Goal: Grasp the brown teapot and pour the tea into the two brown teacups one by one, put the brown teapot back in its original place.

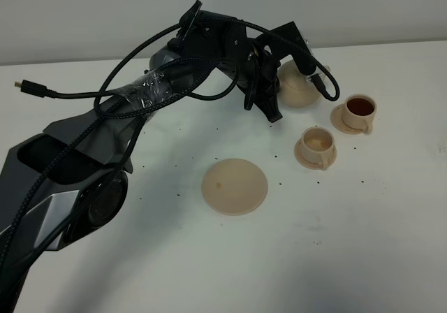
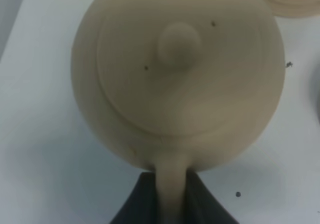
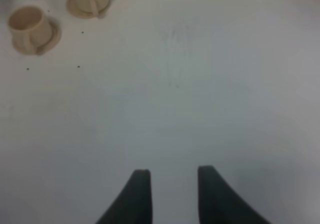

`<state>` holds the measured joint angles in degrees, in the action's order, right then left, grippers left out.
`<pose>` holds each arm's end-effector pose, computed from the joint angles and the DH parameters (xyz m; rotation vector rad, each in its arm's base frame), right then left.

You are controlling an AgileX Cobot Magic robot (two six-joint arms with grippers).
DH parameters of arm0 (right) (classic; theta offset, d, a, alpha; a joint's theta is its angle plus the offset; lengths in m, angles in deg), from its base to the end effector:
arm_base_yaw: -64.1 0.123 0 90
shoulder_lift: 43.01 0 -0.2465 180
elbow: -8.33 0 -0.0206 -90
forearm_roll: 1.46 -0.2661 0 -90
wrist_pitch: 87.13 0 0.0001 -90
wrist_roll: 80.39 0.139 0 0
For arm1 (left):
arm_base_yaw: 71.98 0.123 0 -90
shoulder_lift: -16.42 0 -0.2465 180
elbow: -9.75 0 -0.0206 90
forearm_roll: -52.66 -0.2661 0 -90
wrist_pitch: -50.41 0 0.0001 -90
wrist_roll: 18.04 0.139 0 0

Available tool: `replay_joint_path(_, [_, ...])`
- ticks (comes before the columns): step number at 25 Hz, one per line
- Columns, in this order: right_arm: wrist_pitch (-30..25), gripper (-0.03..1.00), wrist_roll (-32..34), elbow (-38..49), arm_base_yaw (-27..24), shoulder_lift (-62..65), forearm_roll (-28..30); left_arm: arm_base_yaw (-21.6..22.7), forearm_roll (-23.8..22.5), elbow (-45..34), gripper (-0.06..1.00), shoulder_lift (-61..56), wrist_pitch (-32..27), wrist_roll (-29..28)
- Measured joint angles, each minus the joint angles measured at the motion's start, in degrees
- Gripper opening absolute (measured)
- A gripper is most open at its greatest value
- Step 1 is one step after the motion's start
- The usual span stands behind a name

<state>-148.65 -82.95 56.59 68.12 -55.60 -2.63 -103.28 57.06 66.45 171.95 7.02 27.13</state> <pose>0.0987 0.0094 0.2499 -0.1227 2.1323 0.0399 0.4880 -0.3053 0.0950 1.4972 1.9758 0.0140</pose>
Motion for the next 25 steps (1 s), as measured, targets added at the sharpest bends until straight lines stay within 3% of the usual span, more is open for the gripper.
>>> replay_joint_path(8, [0.00,0.24,0.00,0.00,0.00,0.00,0.00,0.00,2.82,0.00,0.12,0.77,-0.42,1.60])
replay_joint_path(14, [0.00,0.24,0.00,0.00,0.00,0.00,0.00,0.00,2.99,0.00,0.12,0.77,-3.43,1.87])
replay_joint_path(25, [0.00,0.24,0.00,0.00,0.00,0.00,0.00,0.00,2.99,0.00,0.12,0.71,-3.52,3.44])
